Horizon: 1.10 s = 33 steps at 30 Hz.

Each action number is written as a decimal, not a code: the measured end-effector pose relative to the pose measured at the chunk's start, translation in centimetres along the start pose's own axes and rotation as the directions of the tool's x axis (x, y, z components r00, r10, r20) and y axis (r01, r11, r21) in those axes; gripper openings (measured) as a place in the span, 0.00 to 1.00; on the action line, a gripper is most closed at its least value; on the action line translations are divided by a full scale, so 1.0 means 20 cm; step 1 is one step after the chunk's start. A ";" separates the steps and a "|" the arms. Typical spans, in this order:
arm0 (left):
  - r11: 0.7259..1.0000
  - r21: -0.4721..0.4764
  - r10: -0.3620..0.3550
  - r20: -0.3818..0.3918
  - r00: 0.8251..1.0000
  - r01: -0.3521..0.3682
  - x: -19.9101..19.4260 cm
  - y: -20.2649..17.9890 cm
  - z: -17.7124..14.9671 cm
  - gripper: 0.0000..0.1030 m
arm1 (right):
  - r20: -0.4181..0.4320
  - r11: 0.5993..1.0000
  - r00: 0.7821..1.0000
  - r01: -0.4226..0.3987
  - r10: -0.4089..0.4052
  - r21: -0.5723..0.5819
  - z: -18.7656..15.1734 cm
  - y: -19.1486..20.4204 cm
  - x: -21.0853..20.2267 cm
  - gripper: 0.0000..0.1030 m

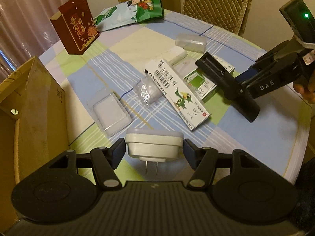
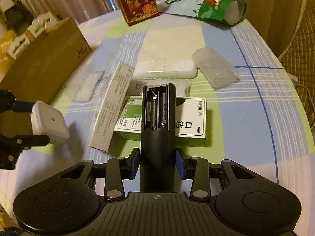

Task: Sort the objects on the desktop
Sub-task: 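Lift the white plug adapter and lower it into the cardboard box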

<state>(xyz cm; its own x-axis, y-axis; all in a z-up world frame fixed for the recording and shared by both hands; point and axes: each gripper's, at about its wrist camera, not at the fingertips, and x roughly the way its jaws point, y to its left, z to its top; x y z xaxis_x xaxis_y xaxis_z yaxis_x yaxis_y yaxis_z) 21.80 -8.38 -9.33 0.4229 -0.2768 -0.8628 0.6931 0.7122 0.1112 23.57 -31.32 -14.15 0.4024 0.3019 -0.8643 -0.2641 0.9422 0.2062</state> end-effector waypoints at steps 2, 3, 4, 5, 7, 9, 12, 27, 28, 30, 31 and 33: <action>1.000 -0.004 0.001 -0.006 1.000 -0.001 0.01 0.01 -0.01 0.58 | -0.006 1.000 1.000 0.020 -0.020 -0.019 -0.01 0.01 0.03 0.37; 1.000 -0.010 0.000 -0.006 1.000 0.000 0.01 0.01 -0.01 0.58 | -0.007 0.999 1.000 0.030 -0.031 -0.029 -0.01 0.02 0.04 0.37; 1.000 -0.015 -0.002 -0.003 1.000 0.002 0.01 0.02 -0.01 0.58 | -0.002 0.998 0.999 0.042 -0.042 -0.046 -0.02 0.02 0.03 0.37; 1.000 -0.019 -0.003 0.003 1.000 0.003 -0.01 0.02 -0.01 0.58 | 0.003 0.997 0.999 0.052 -0.052 -0.059 -0.03 0.03 0.03 0.37; 1.000 -0.027 -0.005 0.015 1.000 0.005 -0.03 0.04 -0.01 0.58 | 0.002 0.998 0.999 0.047 -0.047 -0.044 -0.04 0.03 0.02 0.37; 0.999 -0.035 -0.006 0.027 1.000 0.007 -0.06 0.05 0.00 0.58 | -0.004 1.000 1.000 0.002 -0.002 0.031 -0.06 -0.02 -0.01 0.36; 0.999 -0.046 -0.008 0.046 0.999 0.010 -0.10 0.07 0.00 0.58 | 0.002 0.982 0.997 -0.071 0.072 0.176 -0.07 -0.11 -0.07 0.36; 0.995 -0.088 0.063 0.199 0.978 -0.047 -0.48 0.28 0.03 0.58 | 0.137 0.946 0.964 -0.251 0.226 0.206 0.22 0.01 -0.30 0.36; 0.994 -0.098 0.075 0.209 0.975 -0.056 -0.51 0.31 0.03 0.58 | 0.134 0.946 0.961 -0.262 0.240 0.189 0.26 0.05 -0.28 0.36; 0.990 -0.115 0.106 0.226 0.968 -0.081 -0.59 0.39 0.01 0.58 | 0.128 0.946 0.956 -0.284 0.266 0.156 0.32 0.12 -0.26 0.36; 0.987 -0.121 0.131 0.229 0.965 -0.105 -0.62 0.44 0.00 0.58 | 0.124 0.947 0.954 -0.290 0.274 0.140 0.36 0.16 -0.25 0.36; 0.979 -0.133 0.180 0.232 0.956 -0.152 -0.68 0.53 -0.03 0.58 | 0.119 0.947 0.950 -0.301 0.288 0.110 0.42 0.23 -0.22 0.36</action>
